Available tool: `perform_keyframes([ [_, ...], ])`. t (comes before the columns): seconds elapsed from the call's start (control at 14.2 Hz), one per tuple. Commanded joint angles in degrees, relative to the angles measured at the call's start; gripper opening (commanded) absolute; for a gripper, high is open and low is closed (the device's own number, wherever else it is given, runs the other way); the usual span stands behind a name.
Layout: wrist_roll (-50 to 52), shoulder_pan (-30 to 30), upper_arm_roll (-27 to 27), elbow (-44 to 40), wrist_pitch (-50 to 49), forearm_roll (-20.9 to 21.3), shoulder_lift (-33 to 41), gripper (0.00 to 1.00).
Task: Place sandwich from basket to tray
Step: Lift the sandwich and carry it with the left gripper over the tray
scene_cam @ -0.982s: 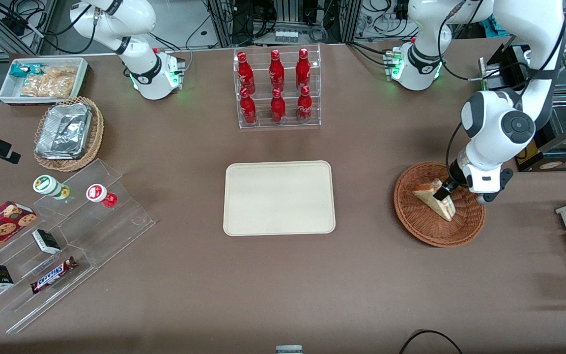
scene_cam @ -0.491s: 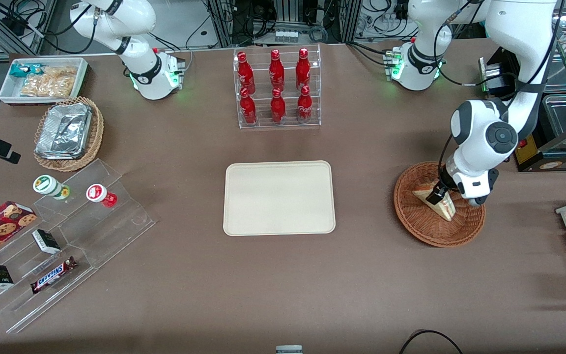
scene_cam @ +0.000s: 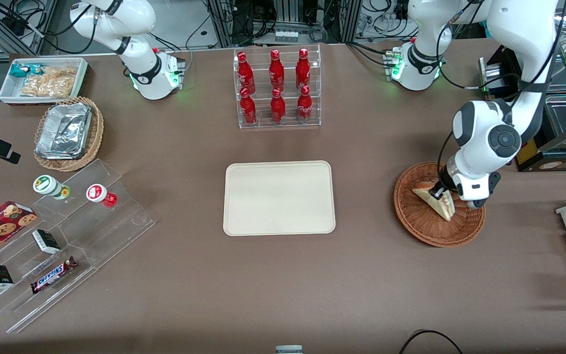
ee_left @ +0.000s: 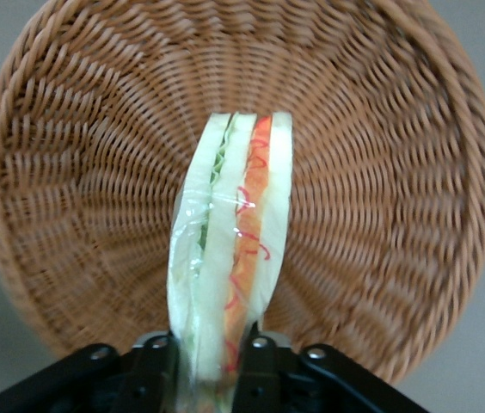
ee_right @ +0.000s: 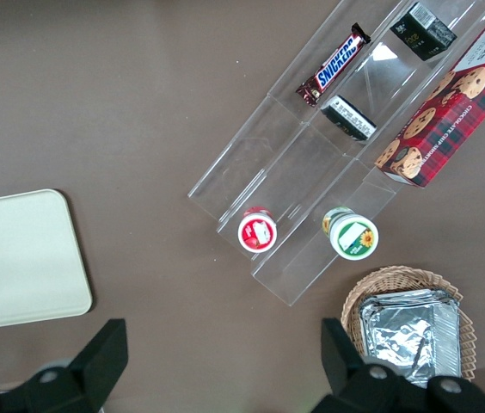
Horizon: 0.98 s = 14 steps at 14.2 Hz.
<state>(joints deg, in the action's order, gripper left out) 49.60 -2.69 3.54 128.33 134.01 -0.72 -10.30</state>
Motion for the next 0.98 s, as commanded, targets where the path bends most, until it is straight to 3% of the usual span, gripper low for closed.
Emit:
perform_keyframes([
  [0.0,-7.91,-2.75,0.24,-6.57,-12.24,0.64,2.3,0.01],
  [0.21,-9.61,-8.8,0.33,-12.73,-17.89,0.46,0.21,0.01],
  [0.42,-14.6,-14.52,0.42,-20.29,-18.34,0.37,-6.37,0.07],
  [0.49,-15.23,-16.97,0.42,-21.7,-18.34,0.37,-7.61,0.03],
  [0.91,-9.37,-28.76,0.51,-33.64,-17.9,0.11,-18.06,0.0],
])
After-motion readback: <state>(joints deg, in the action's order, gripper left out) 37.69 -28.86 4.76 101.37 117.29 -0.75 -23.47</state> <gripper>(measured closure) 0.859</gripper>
